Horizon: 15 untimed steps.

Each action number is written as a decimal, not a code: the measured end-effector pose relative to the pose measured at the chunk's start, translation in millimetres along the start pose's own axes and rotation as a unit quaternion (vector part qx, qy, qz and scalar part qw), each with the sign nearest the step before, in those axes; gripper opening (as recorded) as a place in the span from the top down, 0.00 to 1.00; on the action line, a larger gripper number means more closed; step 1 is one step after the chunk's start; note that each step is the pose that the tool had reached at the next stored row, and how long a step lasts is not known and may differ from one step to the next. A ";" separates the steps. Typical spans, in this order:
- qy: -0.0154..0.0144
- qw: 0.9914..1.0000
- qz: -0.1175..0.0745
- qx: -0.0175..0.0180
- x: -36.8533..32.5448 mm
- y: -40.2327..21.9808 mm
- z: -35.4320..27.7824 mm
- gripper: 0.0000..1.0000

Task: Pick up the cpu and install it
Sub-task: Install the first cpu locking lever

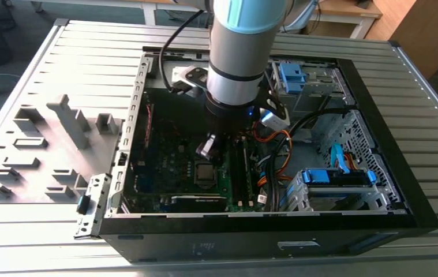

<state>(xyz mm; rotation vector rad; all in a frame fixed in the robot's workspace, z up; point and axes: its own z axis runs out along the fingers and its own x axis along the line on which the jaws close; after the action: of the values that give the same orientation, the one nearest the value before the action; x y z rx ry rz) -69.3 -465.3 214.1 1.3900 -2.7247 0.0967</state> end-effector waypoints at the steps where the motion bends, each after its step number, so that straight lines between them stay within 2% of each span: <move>1: 0.000 1.000 0.000 0.000 0.1 -0.3 0.6 0.89; 9: 0.000 1.000 0.000 0.000 0.4 -1.3 2.5 0.89; 10: 0.000 1.000 0.000 0.000 0.4 -1.3 2.5 0.89; 12: -0.003 1.000 0.000 -0.002 0.2 -1.7 3.1 0.89; 15: -0.003 1.000 0.000 -0.003 0.0 -2.2 6.2 0.89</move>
<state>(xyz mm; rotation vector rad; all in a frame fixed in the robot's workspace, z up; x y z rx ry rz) -67.8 -467.1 207.9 1.3922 -2.7274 0.0842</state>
